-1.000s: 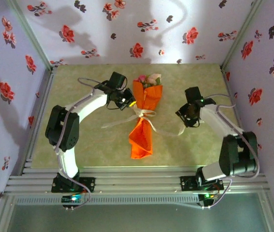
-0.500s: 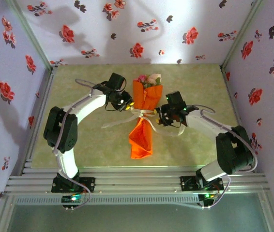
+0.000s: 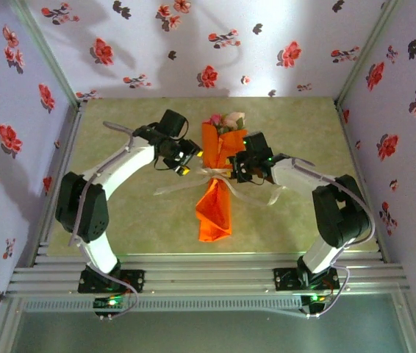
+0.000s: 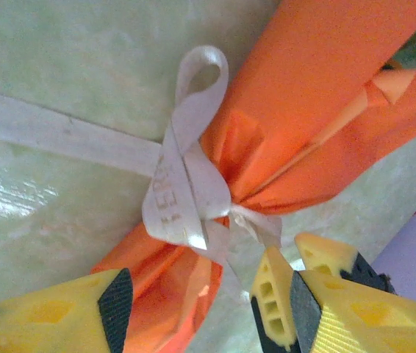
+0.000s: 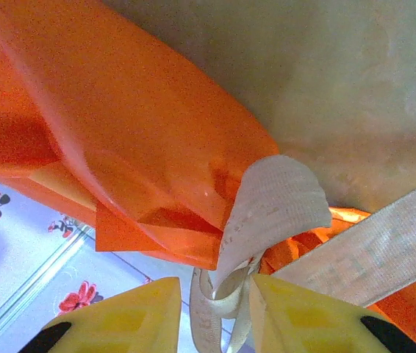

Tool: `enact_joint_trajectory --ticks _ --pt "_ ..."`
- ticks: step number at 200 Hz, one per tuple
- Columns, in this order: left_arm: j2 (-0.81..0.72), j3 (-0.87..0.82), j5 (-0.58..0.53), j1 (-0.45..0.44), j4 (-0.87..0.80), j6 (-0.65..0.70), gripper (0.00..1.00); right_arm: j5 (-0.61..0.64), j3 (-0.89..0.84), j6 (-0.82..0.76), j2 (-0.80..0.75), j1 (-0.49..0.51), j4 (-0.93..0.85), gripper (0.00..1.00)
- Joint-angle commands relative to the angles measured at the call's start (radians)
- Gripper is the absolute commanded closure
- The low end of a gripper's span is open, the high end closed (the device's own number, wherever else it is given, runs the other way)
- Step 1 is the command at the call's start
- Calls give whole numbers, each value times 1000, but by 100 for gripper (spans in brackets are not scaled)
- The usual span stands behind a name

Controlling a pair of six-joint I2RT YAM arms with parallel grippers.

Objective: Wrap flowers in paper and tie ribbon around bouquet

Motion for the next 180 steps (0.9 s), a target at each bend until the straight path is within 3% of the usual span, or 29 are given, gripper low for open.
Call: enact_joint_trajectory --ticks 1,53,131,180 --pt "9 -29 38 -33 3 -93 38 4 28 16 22 8 -6 69" --pt "104 -58 68 -55 233 -262 37 14 28 10 51 11 -17 70" --pt "174 -57 115 -68 273 -296 38 36 42 15 95 10 9 75" --pt "130 -28 78 -69 120 -273 37 49 47 13 92 11 20 98"
